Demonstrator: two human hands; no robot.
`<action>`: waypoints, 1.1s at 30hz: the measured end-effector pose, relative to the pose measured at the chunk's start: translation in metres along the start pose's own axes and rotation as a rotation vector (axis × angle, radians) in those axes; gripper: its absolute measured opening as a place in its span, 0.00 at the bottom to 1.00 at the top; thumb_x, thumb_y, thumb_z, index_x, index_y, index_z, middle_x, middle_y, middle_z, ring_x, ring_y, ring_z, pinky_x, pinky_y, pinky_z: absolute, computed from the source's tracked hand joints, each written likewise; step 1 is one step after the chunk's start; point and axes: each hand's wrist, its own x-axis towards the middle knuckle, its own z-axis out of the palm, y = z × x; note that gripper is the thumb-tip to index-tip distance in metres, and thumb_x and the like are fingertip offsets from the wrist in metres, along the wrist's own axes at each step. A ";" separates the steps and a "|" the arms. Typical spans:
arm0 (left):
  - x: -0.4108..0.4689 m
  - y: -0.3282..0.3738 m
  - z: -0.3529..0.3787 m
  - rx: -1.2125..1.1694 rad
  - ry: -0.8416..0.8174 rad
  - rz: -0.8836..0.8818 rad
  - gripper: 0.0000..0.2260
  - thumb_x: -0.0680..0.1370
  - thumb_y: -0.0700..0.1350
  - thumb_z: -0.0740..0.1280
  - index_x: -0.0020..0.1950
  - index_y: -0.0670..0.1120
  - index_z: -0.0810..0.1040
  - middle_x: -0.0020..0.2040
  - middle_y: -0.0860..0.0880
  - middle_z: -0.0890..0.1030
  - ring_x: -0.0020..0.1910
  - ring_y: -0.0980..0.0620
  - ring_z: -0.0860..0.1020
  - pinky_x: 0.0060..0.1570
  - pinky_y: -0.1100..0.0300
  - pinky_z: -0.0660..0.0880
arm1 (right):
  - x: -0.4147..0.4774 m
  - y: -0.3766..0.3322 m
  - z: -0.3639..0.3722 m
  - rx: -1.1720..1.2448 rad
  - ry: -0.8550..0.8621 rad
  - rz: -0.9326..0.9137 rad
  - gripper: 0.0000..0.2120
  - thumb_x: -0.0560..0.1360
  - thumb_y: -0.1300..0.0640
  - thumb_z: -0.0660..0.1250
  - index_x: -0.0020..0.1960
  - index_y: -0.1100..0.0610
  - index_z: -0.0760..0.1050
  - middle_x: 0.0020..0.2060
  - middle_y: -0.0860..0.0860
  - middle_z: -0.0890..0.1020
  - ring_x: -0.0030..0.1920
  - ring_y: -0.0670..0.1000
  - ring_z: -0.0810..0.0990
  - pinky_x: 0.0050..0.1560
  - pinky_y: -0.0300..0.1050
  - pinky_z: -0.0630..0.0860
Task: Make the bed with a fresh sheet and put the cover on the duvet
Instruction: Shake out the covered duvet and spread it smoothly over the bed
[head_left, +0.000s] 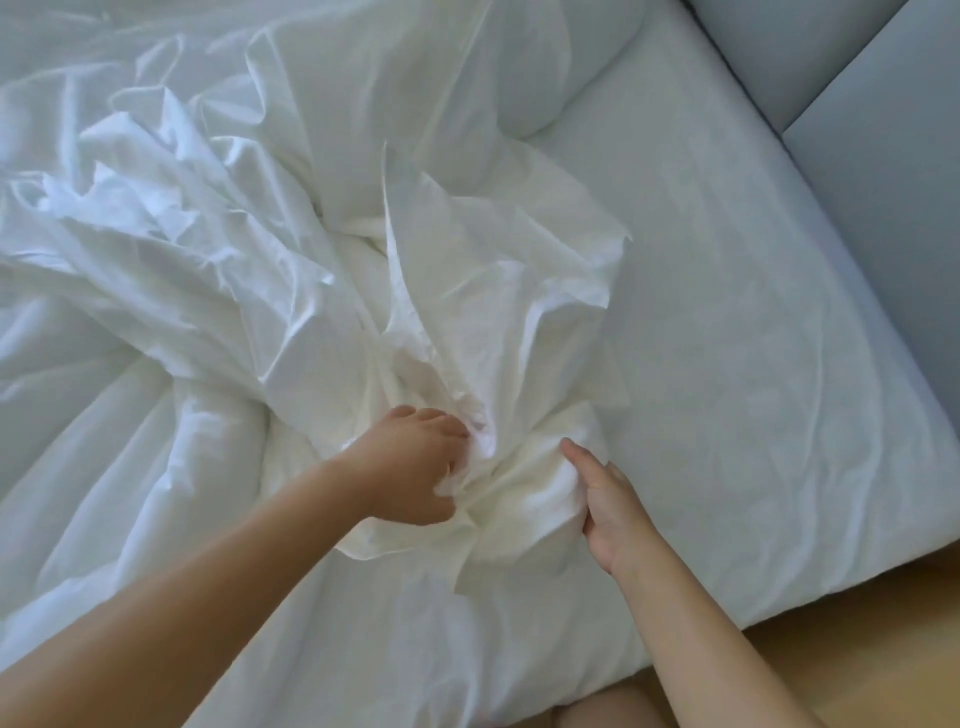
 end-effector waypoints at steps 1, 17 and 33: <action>0.004 -0.002 -0.007 -0.141 0.035 -0.101 0.12 0.70 0.59 0.66 0.47 0.52 0.74 0.53 0.57 0.77 0.55 0.53 0.75 0.52 0.59 0.69 | 0.004 -0.002 0.000 -0.050 0.059 -0.019 0.15 0.71 0.52 0.72 0.54 0.54 0.75 0.52 0.53 0.83 0.49 0.53 0.82 0.46 0.46 0.78; 0.104 0.034 -0.002 0.061 0.014 -0.078 0.25 0.79 0.42 0.56 0.75 0.55 0.58 0.58 0.47 0.73 0.57 0.44 0.72 0.53 0.55 0.60 | 0.061 -0.133 0.051 -0.269 0.034 -0.377 0.21 0.67 0.34 0.64 0.43 0.50 0.68 0.41 0.46 0.74 0.42 0.47 0.75 0.45 0.42 0.71; 0.126 -0.051 -0.020 -0.246 0.311 -0.886 0.19 0.78 0.56 0.60 0.64 0.46 0.70 0.60 0.44 0.74 0.58 0.43 0.72 0.51 0.51 0.68 | 0.081 -0.082 0.061 -0.693 -0.087 -0.338 0.12 0.75 0.53 0.65 0.46 0.63 0.75 0.37 0.54 0.79 0.40 0.55 0.78 0.45 0.50 0.76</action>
